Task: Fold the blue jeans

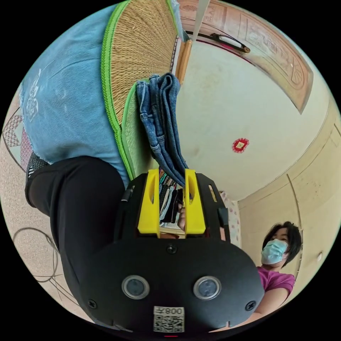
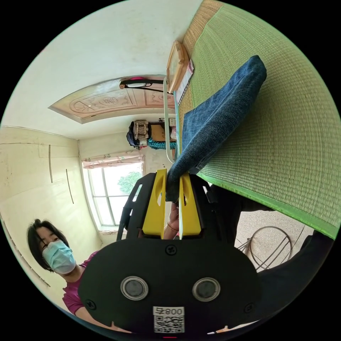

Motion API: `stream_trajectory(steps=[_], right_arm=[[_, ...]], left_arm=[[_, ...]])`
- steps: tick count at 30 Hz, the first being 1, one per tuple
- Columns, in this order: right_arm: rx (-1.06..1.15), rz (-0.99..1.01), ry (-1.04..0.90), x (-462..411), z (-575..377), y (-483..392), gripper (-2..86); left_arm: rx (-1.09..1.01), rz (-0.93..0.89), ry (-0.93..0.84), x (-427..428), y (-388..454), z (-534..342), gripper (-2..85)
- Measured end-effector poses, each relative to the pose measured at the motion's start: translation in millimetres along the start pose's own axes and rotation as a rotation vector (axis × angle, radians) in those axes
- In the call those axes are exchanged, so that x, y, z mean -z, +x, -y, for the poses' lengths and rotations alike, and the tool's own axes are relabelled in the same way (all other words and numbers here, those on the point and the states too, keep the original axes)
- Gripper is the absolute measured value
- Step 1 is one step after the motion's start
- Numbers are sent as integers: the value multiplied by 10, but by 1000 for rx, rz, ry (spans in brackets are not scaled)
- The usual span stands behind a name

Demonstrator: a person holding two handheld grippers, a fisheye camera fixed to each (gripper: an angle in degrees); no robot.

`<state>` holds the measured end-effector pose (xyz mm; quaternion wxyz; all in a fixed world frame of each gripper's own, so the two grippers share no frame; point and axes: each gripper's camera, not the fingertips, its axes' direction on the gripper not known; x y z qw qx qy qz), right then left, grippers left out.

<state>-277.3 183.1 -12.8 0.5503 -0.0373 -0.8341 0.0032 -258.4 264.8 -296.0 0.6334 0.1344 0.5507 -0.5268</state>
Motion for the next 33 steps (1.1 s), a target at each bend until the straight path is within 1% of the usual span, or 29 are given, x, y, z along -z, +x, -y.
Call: stream_trajectory(steps=[4, 10, 13, 17, 24, 33], right_arm=[[8, -4, 4, -48, 21, -69, 59], [7, -4, 16, -36, 18, -87, 58], [14, -5, 20, 2, -1, -98, 59], [15, -5, 37, 104, -44, -83, 58], [2, -11, 59, 255, -97, 34, 58], [-16, -8, 87, 541, -177, 309, 57]], left_arm=[[31, -29, 119, 220, -62, 66, 142], [78, -40, 160, 351, -144, 199, 154], [83, 13, 154, 372, -147, 288, 155], [97, 37, 148, 346, -176, 381, 152], [111, 56, 96, 119, -254, 485, 123], [70, 144, 42, -240, -189, 409, 95]])
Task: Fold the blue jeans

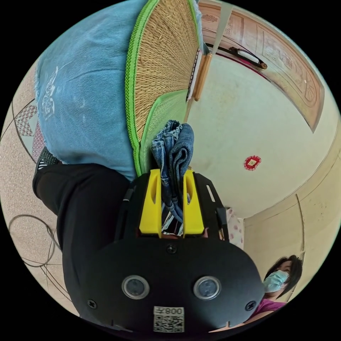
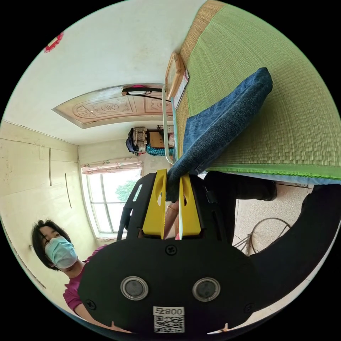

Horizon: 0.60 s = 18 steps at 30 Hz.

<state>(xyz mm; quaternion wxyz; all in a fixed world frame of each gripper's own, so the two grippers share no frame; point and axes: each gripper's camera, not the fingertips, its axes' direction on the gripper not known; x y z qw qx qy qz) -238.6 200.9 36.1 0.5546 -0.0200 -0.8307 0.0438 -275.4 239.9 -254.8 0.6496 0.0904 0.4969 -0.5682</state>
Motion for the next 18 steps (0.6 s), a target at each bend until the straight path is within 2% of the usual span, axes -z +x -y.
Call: stream_trajectory(steps=[18], right_arm=[[15, 54, 19, 825, -431, 571, 54]], left_arm=[[-43, 35, -74, -1239, 87, -466, 90]])
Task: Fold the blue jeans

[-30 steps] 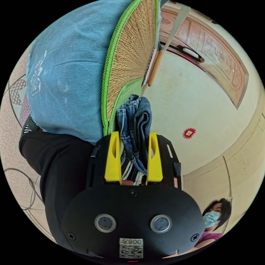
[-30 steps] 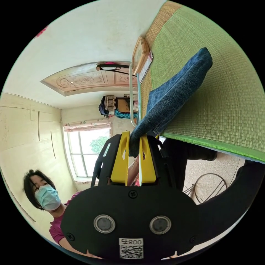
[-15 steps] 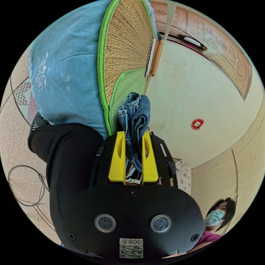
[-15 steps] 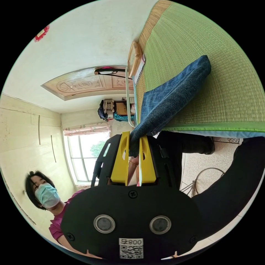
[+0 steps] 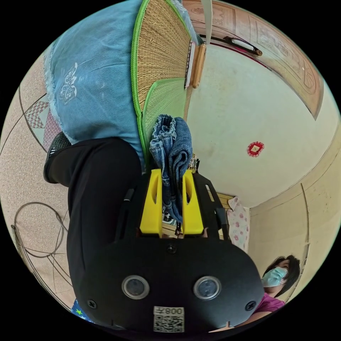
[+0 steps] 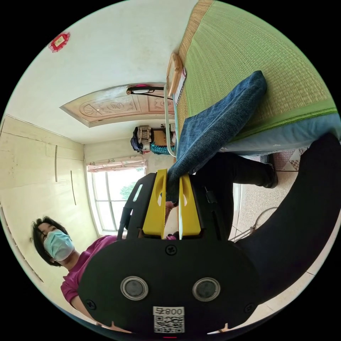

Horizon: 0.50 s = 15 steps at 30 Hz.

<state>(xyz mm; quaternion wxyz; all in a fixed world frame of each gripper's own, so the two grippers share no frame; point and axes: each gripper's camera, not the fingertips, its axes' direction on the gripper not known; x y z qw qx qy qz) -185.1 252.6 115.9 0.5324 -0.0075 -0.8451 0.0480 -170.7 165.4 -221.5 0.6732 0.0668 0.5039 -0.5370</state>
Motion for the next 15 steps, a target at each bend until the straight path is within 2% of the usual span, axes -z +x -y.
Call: stream_trajectory(steps=[8, 15], right_arm=[[51, 32, 44, 616, -72, 16, 51], [108, 81, 105, 1340, 82, -38, 49]], left_arm=[[-56, 2, -52, -959, 211, -74, 87], [-125, 1, -110, -2244, 584, -41, 86]])
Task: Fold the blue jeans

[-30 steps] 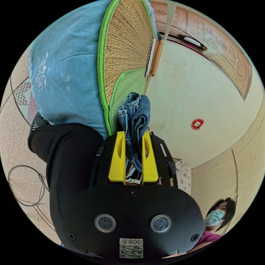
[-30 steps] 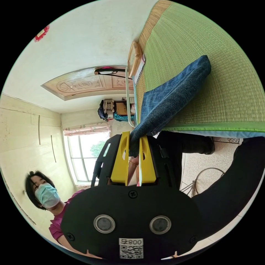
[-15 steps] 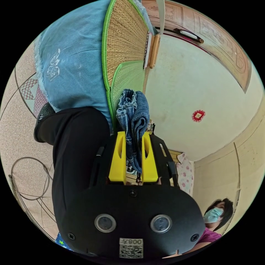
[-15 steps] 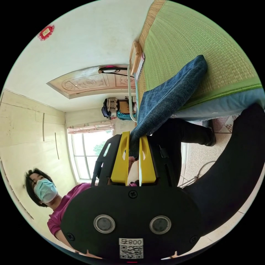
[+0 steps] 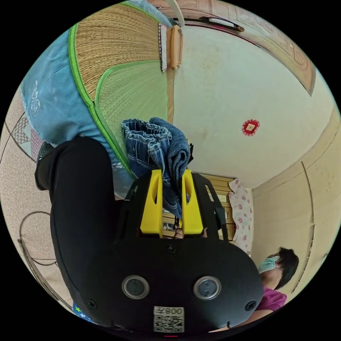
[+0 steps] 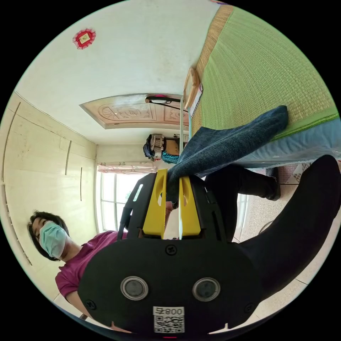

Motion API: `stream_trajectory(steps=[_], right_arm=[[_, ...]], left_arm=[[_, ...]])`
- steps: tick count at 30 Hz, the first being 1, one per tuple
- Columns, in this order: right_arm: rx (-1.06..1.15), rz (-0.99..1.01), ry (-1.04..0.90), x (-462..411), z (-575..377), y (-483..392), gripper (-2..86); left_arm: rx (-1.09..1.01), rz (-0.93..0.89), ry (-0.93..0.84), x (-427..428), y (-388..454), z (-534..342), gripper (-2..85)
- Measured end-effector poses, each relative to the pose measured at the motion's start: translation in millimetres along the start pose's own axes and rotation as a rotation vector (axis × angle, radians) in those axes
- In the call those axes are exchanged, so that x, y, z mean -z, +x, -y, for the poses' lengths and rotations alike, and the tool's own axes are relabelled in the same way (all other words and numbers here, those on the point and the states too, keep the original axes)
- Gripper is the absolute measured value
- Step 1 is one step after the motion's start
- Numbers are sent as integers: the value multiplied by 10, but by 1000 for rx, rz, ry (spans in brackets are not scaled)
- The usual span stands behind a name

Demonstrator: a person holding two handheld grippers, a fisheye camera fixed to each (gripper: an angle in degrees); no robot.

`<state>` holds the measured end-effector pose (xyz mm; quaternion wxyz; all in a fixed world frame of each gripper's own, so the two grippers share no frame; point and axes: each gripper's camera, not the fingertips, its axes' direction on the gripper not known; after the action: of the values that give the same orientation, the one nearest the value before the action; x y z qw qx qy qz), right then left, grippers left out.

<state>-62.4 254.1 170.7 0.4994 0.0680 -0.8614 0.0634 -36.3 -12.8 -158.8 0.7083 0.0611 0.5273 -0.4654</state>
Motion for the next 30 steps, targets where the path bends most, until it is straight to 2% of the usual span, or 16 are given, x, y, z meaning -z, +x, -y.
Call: stream_trajectory(steps=[8, 14, 18, 23, 27, 30], right_arm=[[132, 13, 152, 1481, 796, -290, 38], [286, -39, 285, 3021, 1795, -974, 33], [424, -91, 404, 4104, 2266, -1734, 31], [595, -202, 582, 5800, 2381, -2925, 31], [614, -274, 712, 6852, 2200, -3298, 31], [562, -313, 821, 7594, 1974, -3207, 33]], left_arm=[[-80, 24, -127, -2187, 528, 520, 83], [-170, -62, -257, -4605, 1197, 1140, 81], [-295, -169, -368, -6535, 2045, 1400, 81], [-458, -288, -506, -8652, 3121, 1204, 81], [-513, -332, -647, -10489, 3621, 755, 82], [-511, -322, -747, -11711, 3572, 375, 83]])
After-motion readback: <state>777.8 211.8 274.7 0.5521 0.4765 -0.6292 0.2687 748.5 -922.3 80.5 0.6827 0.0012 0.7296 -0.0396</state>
